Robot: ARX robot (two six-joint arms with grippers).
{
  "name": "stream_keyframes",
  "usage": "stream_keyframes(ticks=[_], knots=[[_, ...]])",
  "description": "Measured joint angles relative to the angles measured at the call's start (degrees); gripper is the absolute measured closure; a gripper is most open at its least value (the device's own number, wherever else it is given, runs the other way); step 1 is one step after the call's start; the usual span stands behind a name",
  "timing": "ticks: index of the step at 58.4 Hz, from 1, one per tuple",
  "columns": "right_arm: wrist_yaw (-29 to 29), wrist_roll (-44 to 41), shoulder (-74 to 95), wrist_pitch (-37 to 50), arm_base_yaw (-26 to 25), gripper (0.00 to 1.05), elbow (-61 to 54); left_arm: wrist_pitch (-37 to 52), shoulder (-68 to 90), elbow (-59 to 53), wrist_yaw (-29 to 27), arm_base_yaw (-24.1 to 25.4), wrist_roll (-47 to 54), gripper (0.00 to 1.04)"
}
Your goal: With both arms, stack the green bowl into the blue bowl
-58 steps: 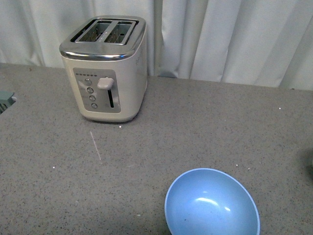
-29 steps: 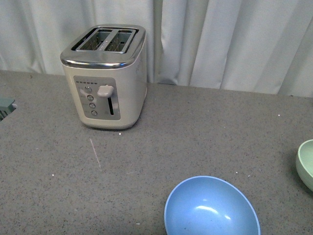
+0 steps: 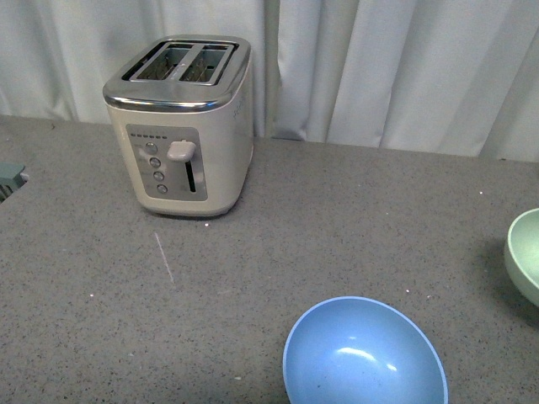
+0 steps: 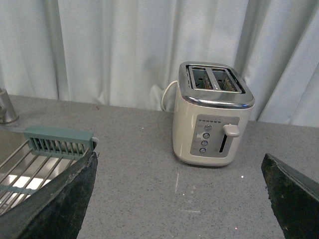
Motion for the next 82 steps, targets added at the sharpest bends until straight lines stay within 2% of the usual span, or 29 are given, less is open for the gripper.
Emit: stream_keyframes(ticks=[5,15,30,35,42,69,82], knots=[[-2.10,0.83,-3.52,0.11,0.26,1.02,-1.25,0.00,0.00,0.02,0.00,0.00,0.00,0.06],[-4.07,2.75,-10.10,0.74,5.79,1.02,-5.49,0.00,0.00,0.00,0.02,0.00,0.00,0.06],[-3.06,4.90,-18.14,1.60,17.44,1.02,-11.78,0.00,0.00,0.02,0.20,0.00,0.00,0.06],[-2.32,5.55,-20.65,2.16,23.08,1.02,-14.51,-0.02,0.00,0.00,0.04,-0.02,0.02,0.06],[-1.40,6.27,-21.70,3.23,27.65,1.02,-16.85,-0.02,0.00,0.02,-0.02,-0.02,0.02,0.06],[2.27,8.52,-21.29,7.06,37.44,1.02,-21.40,-0.02,0.00,0.02,0.00,-0.04,0.00,0.06],[3.06,9.05,-20.81,7.69,39.08,1.02,-22.34,-0.02,0.00,0.02,-0.02,-0.04,0.02,0.06]])
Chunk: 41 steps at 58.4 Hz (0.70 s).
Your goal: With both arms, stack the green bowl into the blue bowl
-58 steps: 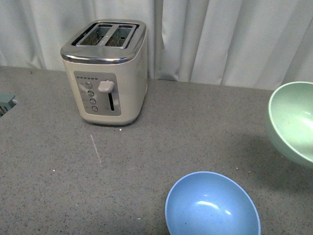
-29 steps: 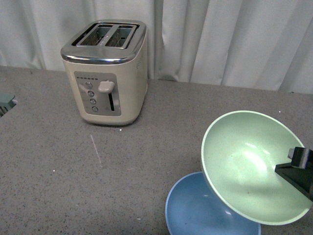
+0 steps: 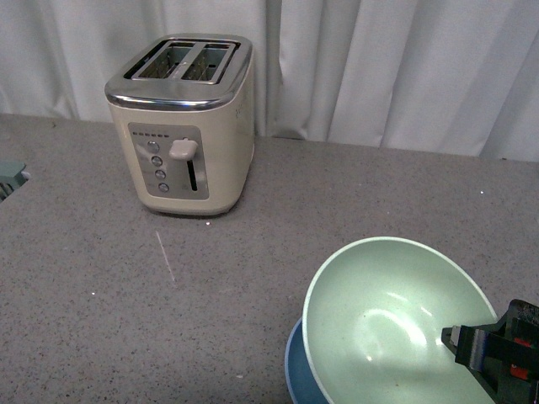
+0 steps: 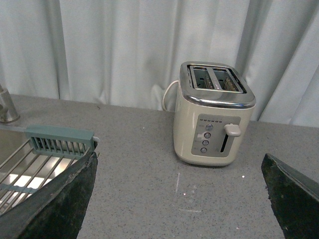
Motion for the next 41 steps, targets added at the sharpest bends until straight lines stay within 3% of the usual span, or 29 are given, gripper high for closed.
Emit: stream_keyframes(ticks=[18,41], knots=[[1.01,-0.07,0.02,-0.63,0.68,1.00,-0.09,0.00,0.00,0.00,0.02,0.00,-0.02,0.06],[0.90,-0.59,-1.64,-1.99,-1.11,0.36,0.07,0.00,0.00,0.00,0.00,0.00,-0.02,0.06]])
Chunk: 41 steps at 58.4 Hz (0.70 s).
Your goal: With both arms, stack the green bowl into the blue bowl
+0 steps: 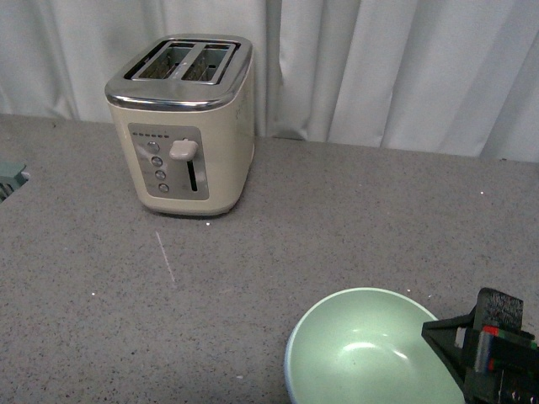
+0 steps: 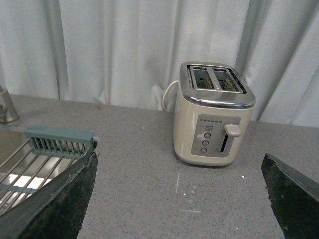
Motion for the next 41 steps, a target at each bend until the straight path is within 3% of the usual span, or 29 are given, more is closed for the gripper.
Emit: stream_keyframes(ticks=[8,19,26,28,32,41], knots=[[3.56,-3.61,-4.55,-3.39,-4.72,0.08,0.74,0.00,0.00,0.00,0.00,0.00,0.02,0.06],[4.81,-10.75,-13.90,-8.81,-10.01,0.10,0.39,0.00,0.00,0.00,0.00,0.00,0.02,0.06],[13.94,-22.40,-15.52,20.70,-10.21,0.28,-10.47,0.02,-0.04,0.00,0.11,0.00,0.02,0.06],[14.19,-24.59,-18.99,23.45,-10.43,0.34,-12.70,0.00,-0.13,0.00,0.02,0.00,0.02,0.06],[14.23,-27.21,-29.11,21.59,-10.86,0.45,-14.43,0.00,0.07,-0.02,0.02,0.00,0.02,0.06],[14.27,-30.01,-54.77,2.71,-10.95,0.73,-15.82,0.00,-0.11,0.00,0.00,0.00,0.02,0.06]])
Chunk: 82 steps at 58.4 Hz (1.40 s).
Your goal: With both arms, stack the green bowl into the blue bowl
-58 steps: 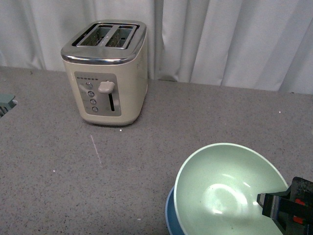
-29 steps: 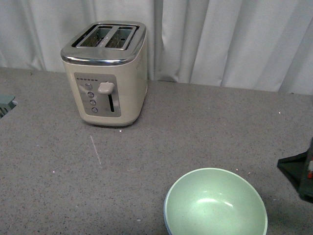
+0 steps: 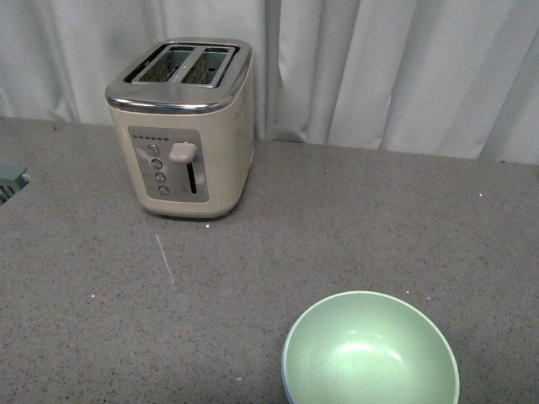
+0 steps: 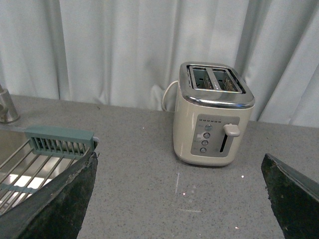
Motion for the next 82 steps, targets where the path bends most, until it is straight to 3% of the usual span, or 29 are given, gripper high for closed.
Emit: stream_keyframes(ticks=[10,14,30,41,73,82], knots=[[2.19,-0.79,-17.22,-15.32,1.70,1.04,0.04,0.00,0.00,-0.02,0.00,0.00,0.00,0.06],[4.02,-0.98,-24.61,-23.34,3.41,1.04,0.04,0.00,0.00,0.00,-0.07,0.00,0.00,0.06],[12.59,-0.98,-24.17,-21.11,12.50,1.04,0.04,0.00,0.00,0.00,-0.02,0.00,-0.02,0.06],[5.22,-0.98,-26.18,-23.69,5.79,1.04,0.02,0.00,0.00,-0.02,0.00,0.00,-0.02,0.06],[4.52,-1.09,-26.49,-23.91,4.55,0.10,0.02,0.00,0.00,-0.02,0.00,0.00,0.00,0.06],[4.52,-1.07,-26.49,-23.91,4.55,0.09,0.02,0.00,0.00,0.00,0.00,0.00,0.00,0.06]])
